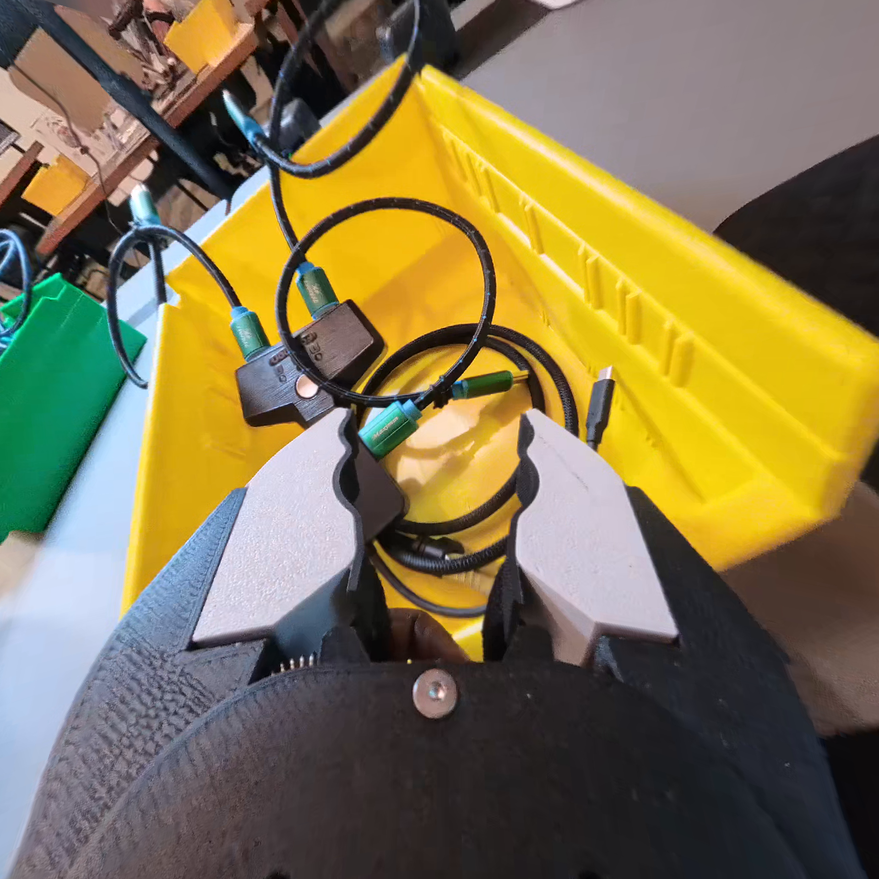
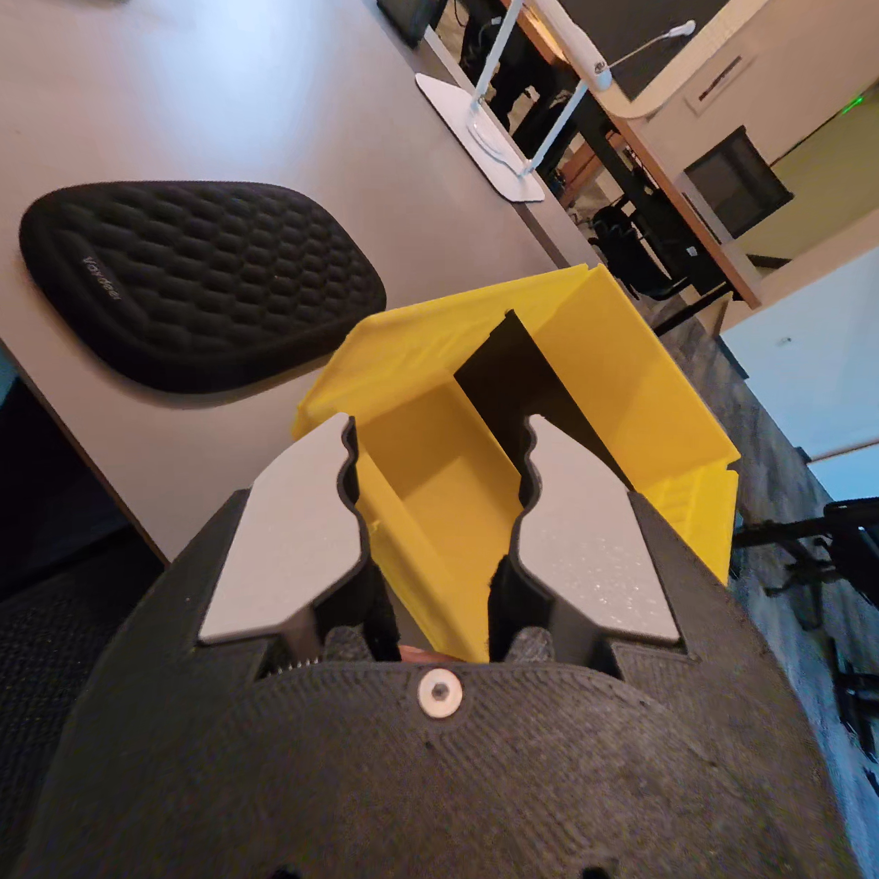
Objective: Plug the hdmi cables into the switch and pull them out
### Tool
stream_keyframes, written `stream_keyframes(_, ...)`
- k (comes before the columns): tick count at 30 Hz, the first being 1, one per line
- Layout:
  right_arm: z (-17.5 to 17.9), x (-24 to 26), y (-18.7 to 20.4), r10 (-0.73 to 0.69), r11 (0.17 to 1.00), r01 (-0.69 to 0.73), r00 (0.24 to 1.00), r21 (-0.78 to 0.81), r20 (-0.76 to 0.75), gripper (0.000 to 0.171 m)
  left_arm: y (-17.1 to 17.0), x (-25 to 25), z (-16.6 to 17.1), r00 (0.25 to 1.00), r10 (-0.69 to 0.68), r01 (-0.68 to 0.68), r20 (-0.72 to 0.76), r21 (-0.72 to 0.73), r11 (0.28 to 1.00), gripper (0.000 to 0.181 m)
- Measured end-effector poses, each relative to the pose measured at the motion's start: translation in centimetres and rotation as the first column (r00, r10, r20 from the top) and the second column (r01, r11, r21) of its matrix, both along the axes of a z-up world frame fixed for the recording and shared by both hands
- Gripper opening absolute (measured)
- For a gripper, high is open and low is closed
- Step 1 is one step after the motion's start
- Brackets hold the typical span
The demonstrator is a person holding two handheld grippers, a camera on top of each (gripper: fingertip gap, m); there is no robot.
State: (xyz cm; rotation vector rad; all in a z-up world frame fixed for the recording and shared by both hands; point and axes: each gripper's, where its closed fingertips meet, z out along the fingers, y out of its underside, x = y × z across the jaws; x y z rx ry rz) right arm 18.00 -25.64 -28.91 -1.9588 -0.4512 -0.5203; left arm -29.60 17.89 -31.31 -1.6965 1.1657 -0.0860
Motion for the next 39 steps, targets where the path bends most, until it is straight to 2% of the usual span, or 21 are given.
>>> stream_keyframes(3, -0.5, 0.1, 0.2, -0.006, 1.0, 0.006, 1.0, -0.025, 0.003, 0.066, 1.7, 0.0, -0.5, 0.996, 0.059, -0.053, -0.064, 0.081, 0.995, 0.055)
stream_keyframes(8, -0.4, -0.2, 1.0, 0.014, 1.0, -0.014, 1.0, -0.022, 0.016, 0.065, 2.4, -0.2, -0.7, 0.98, -0.03, 0.055, -0.196, 0.125, 0.991, 0.042)
stream_keyframes(12, -0.3, -0.6, 1.3, 0.022, 0.999, -0.021, 0.999, -0.033, 0.033, 0.064, 3.4, -0.5, -0.4, 0.928, -0.049, 0.109, -0.368, 0.142, 0.984, 0.038)
stream_keyframes(16, 0.0, -0.9, 1.5, 0.028, 0.999, -0.027, 0.998, -0.027, 0.047, 0.064, 3.1, 0.1, -2.4, 0.84, -0.209, 0.206, -0.5, -0.063, 0.977, 0.038)
stream_keyframes(20, 0.0, -0.4, 1.2, 0.005, 1.0, -0.004, 0.999, -0.029, 0.05, 0.063, 4.4, 0.2, -2.8, 0.838, -0.217, 0.183, -0.5, -0.117, 0.976, 0.038)
stream_keyframes(22, 0.0, -0.1, 1.1, -0.007, 1.0, 0.009, 0.999, -0.023, 0.05, 0.063, 4.6, -0.4, -3.6, 0.806, -0.221, 0.166, -0.548, -0.149, 0.975, 0.036)
stream_keyframes(26, -0.1, -0.3, 1.3, 0.003, 1.0, -0.002, 0.999, -0.025, 0.049, 0.063, 5.2, -1.0, -3.8, 0.79, -0.176, 0.153, -0.588, -0.088, 0.984, 0.024)
stream_keyframes(39, 0.0, -0.3, 1.4, 0.001, 1.0, 0.0, 0.998, -0.023, 0.062, 0.062, 5.0, -1.5, -1.4, 0.79, 0.022, 0.092, -0.612, 0.155, 0.984, 0.022)
